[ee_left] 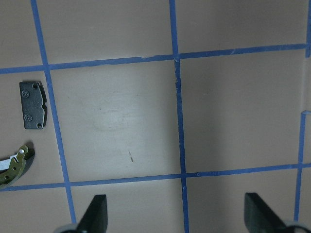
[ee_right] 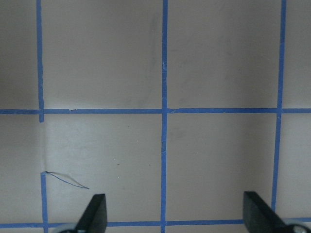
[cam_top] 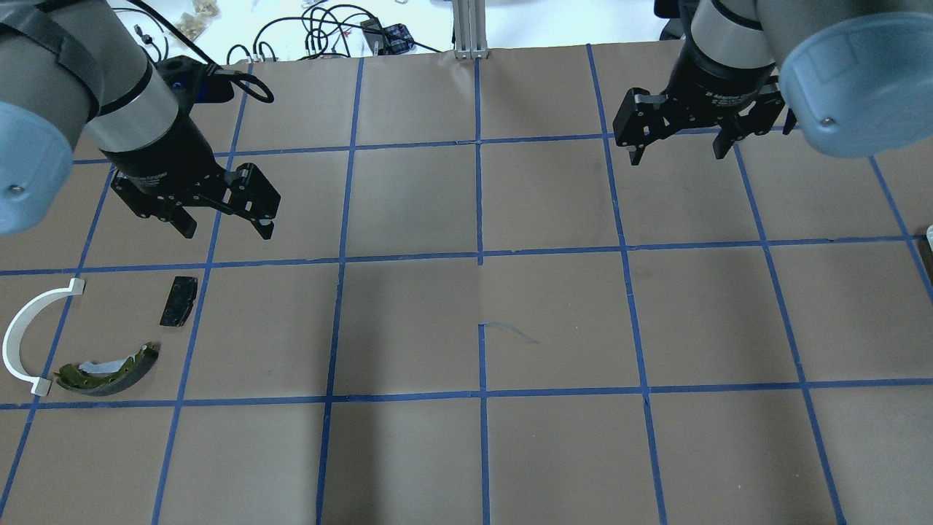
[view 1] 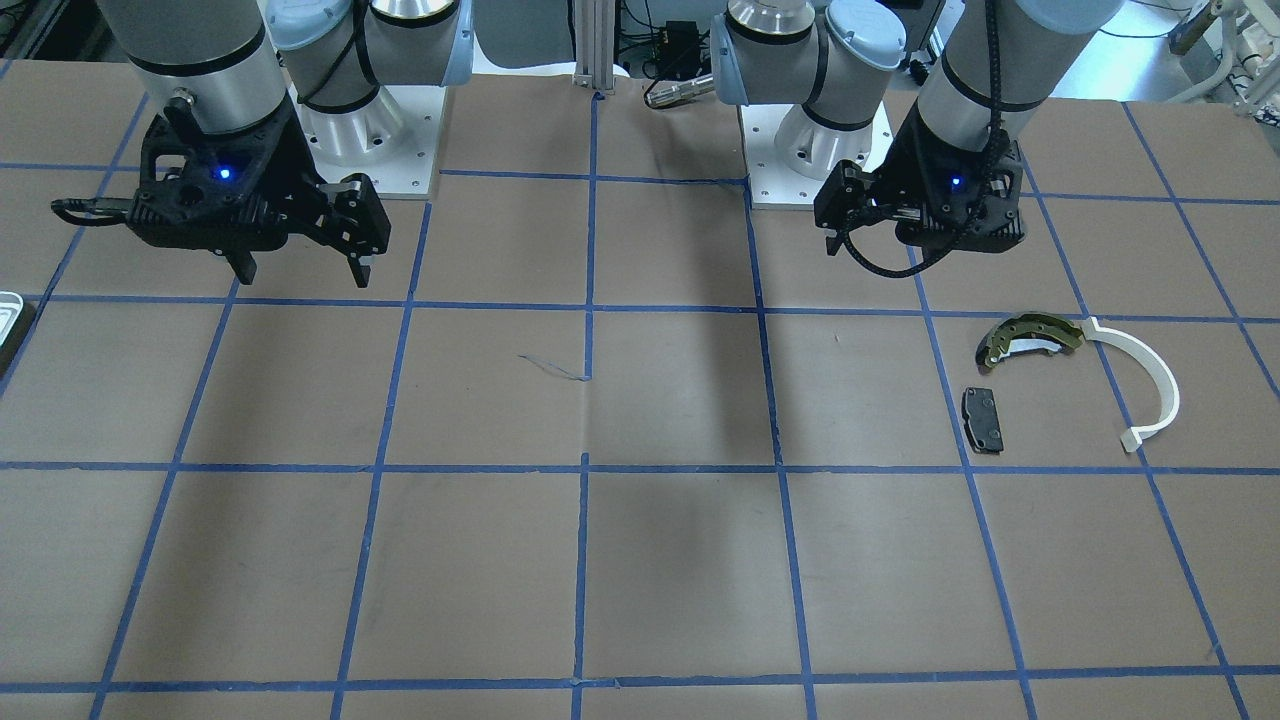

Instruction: Place bearing gear from tray to pile

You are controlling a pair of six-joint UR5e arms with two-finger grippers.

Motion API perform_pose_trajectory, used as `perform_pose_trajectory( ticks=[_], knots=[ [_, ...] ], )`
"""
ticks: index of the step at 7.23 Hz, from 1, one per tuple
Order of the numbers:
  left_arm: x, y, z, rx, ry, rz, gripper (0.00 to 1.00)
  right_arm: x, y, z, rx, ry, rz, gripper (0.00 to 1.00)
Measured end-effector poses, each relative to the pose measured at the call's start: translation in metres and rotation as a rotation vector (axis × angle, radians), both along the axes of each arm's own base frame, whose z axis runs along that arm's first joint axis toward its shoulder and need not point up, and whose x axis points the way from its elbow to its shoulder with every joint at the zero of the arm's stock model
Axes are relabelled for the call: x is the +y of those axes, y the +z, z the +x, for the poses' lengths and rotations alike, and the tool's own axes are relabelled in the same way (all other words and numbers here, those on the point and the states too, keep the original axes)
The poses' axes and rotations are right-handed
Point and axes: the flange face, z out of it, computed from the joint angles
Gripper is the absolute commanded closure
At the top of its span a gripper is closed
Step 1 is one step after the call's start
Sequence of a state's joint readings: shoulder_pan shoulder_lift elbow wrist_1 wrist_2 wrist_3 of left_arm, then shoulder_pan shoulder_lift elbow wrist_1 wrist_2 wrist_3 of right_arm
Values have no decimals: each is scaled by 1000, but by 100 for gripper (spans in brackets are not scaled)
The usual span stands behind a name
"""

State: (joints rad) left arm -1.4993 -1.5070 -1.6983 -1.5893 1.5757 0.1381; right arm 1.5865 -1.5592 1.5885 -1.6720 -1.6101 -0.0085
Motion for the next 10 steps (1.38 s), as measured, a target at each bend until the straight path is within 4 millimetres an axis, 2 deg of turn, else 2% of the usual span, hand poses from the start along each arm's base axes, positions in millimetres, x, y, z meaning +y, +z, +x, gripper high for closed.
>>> perform_pose_trajectory(
  ticks=[1,2,3,5,6,8,10],
  knots=[
    [0,-4,0,1,-1,7,0,-6,1,-25,11,46,4,0],
    [0,-9,0,3,-2,17,0,-13,2,-59,26,113,8,0],
    [1,-12,1,-1,-2,22,0,-18,1,-105,43,189,18,0],
    [2,-16,3,-30,-5,33,0,-22,-12,-217,55,326,52,0],
    [3,-19,4,-36,-6,37,0,-24,-29,-278,53,358,64,0],
    [1,-22,4,-40,-1,24,0,-30,-88,-389,47,443,81,0],
    [1,-24,4,-41,-5,20,0,-30,-157,-477,69,572,82,0]
  ],
)
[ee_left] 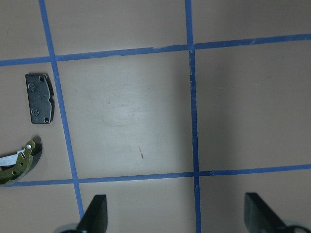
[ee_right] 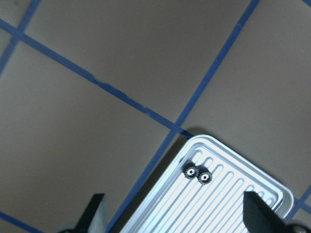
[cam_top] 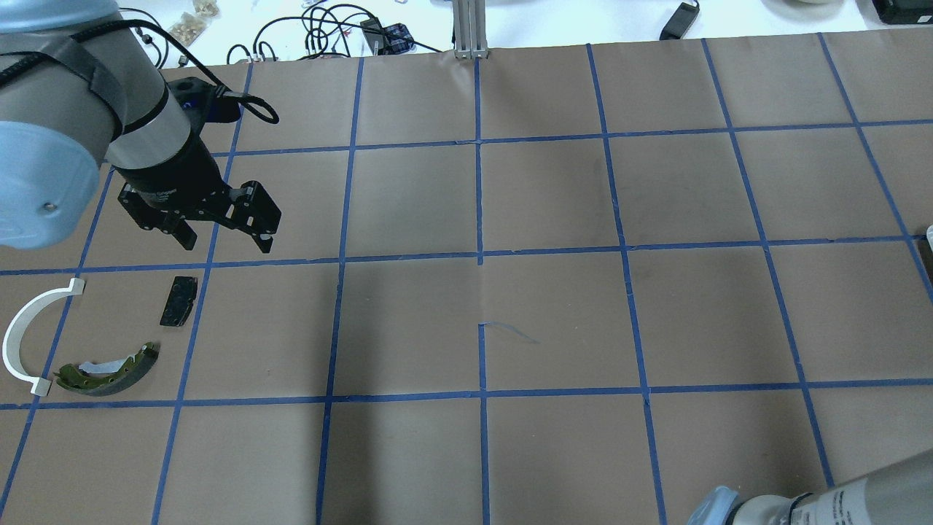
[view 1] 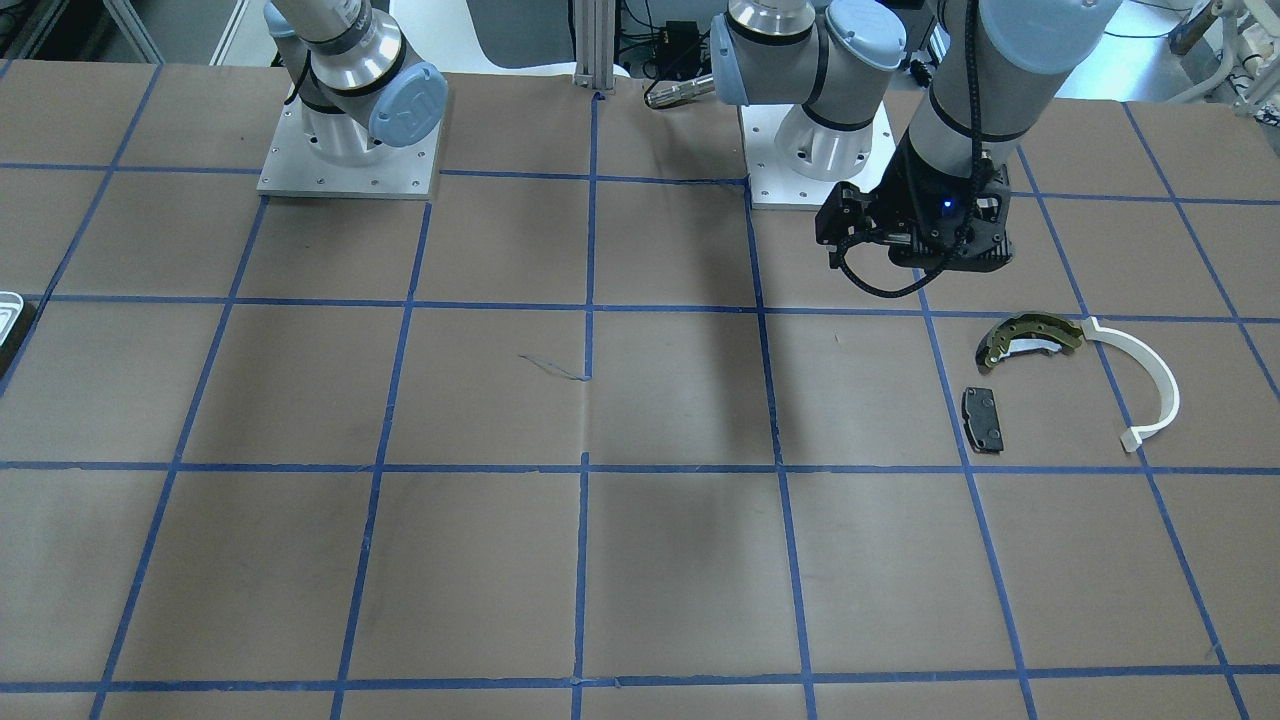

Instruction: Place bearing gear from tray to pile

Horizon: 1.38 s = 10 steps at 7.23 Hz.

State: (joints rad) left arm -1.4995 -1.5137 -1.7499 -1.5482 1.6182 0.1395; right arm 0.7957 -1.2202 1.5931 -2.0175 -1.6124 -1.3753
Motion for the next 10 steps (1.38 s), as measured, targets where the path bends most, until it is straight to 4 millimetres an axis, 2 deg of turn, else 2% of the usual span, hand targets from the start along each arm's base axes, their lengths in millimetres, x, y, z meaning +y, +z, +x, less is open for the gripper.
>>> perform_pose_trajectory(
  ticks=[1,2,4,5,7,10],
  knots=[
    [0,-2,0,1,-1,-1,0,3,-31,-31,6,57,2,0],
    [-1,-3,0,1,-2,-5,0,4,-55,-49,5,110,9,0],
    [4,-8,0,-2,-3,-7,0,2,-89,-67,16,216,11,0],
    [6,-12,-1,-1,-4,-6,0,1,-102,-73,18,245,5,1],
    [6,-18,-1,-2,-4,-6,0,6,-118,-81,-3,316,2,30],
    [8,-21,-1,-3,-5,-7,0,18,-134,-80,-34,333,15,33]
  ],
)
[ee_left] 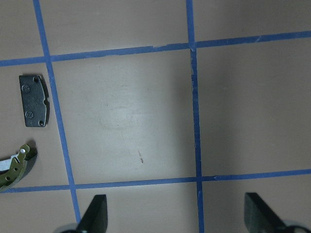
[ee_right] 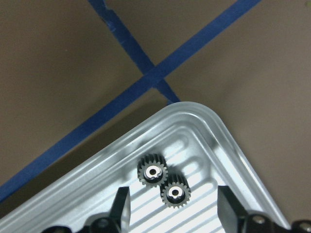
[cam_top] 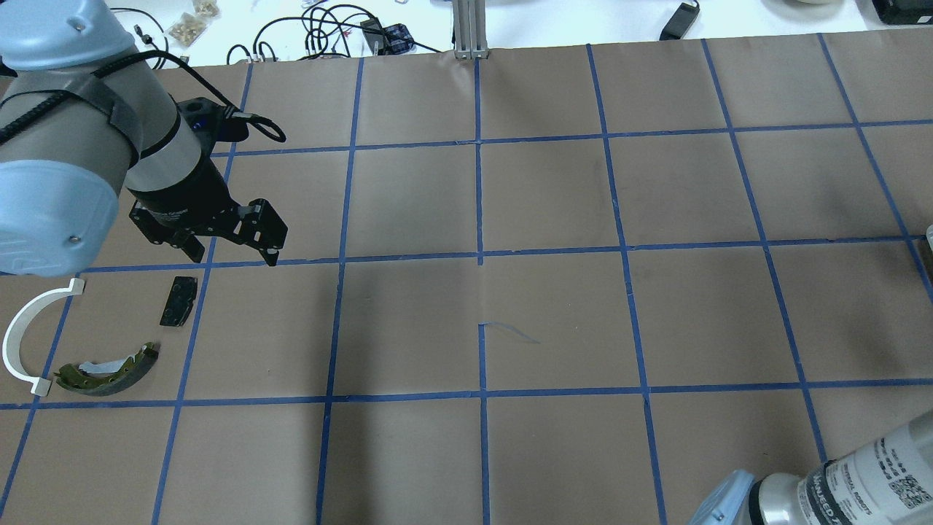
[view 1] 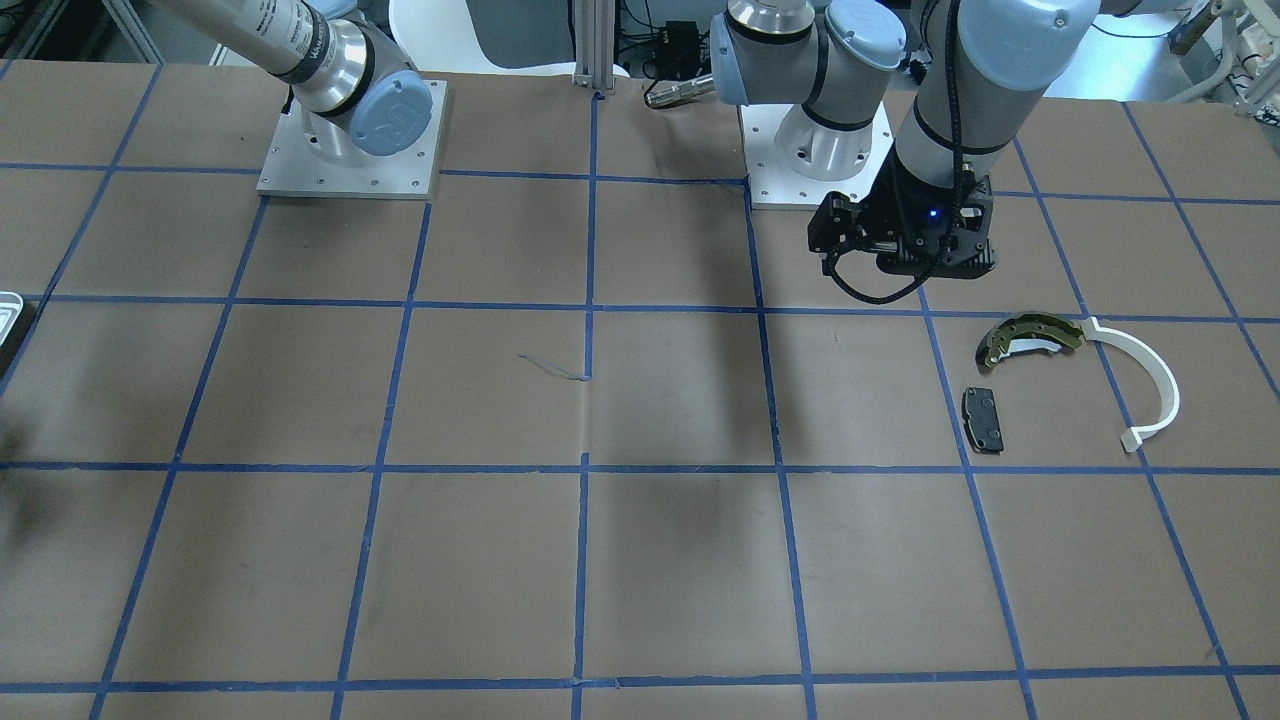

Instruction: Place bearing gear from tray to pile

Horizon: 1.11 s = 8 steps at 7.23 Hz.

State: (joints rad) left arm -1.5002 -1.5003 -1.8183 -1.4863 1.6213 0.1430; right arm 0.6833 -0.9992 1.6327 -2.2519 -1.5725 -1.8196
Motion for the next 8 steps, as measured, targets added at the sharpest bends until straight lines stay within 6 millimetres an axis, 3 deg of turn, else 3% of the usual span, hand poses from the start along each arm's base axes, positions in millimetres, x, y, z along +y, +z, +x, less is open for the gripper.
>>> perform_pose_trajectory(
  ticks=[8],
  knots=[
    [-2,-4,0,-2,-1,-2,0,5,-7,-2,0,6,20,54]
  ],
)
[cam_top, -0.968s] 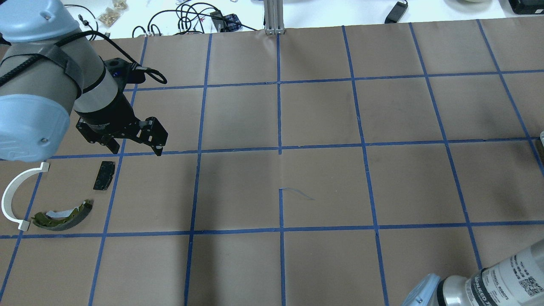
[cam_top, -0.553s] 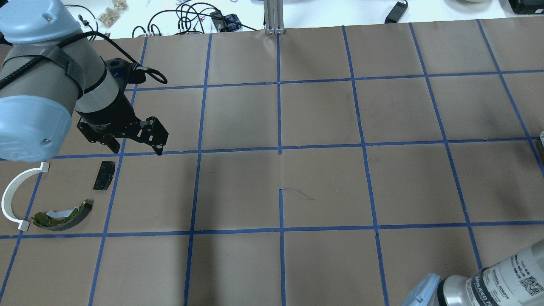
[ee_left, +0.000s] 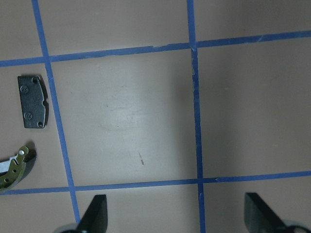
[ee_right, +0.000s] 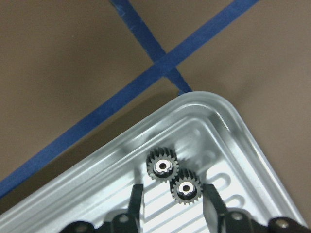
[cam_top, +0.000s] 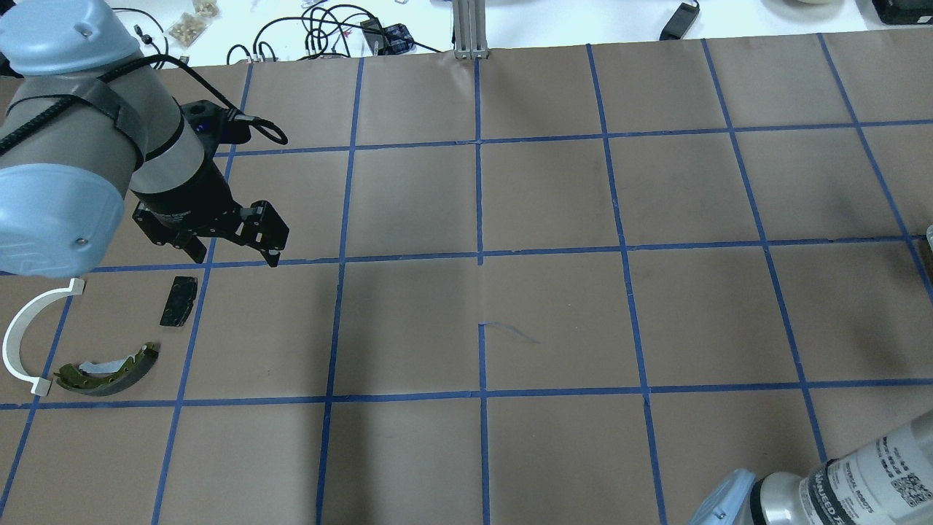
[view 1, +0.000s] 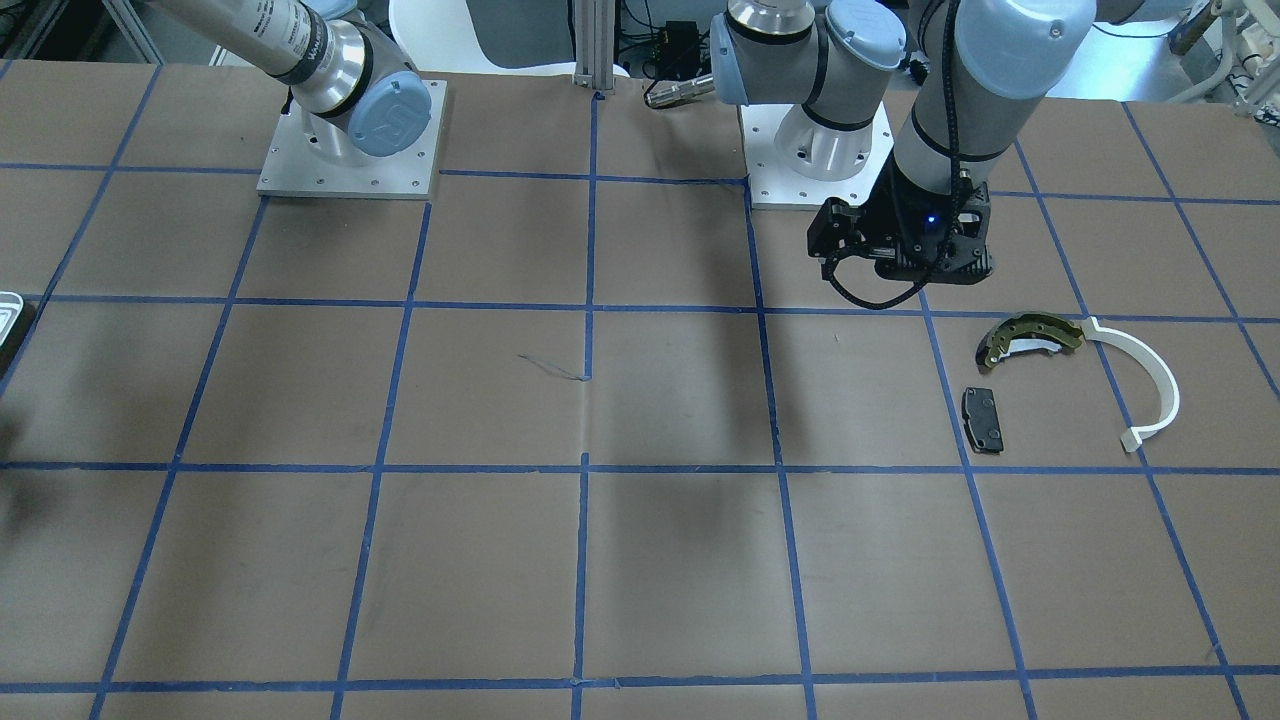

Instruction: Place bearing gear from tray to pile

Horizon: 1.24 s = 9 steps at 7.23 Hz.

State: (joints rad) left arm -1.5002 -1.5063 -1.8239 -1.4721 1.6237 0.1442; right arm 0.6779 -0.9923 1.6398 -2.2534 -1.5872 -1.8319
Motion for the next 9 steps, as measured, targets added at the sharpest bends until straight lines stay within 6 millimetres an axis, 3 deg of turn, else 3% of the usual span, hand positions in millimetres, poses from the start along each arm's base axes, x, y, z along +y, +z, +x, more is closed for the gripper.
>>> perform_pose_trajectory(
  ticks=[2,6,9],
  knots=[
    [-1,-1,0,1,0,1,0,0,-1,0,0,0,2,59],
    [0,-2,3,-29,-3,6,0,1,1,0,2,-4,3,82],
    [0,-3,4,-44,-6,8,0,5,22,-2,47,-17,19,86]
  ],
)
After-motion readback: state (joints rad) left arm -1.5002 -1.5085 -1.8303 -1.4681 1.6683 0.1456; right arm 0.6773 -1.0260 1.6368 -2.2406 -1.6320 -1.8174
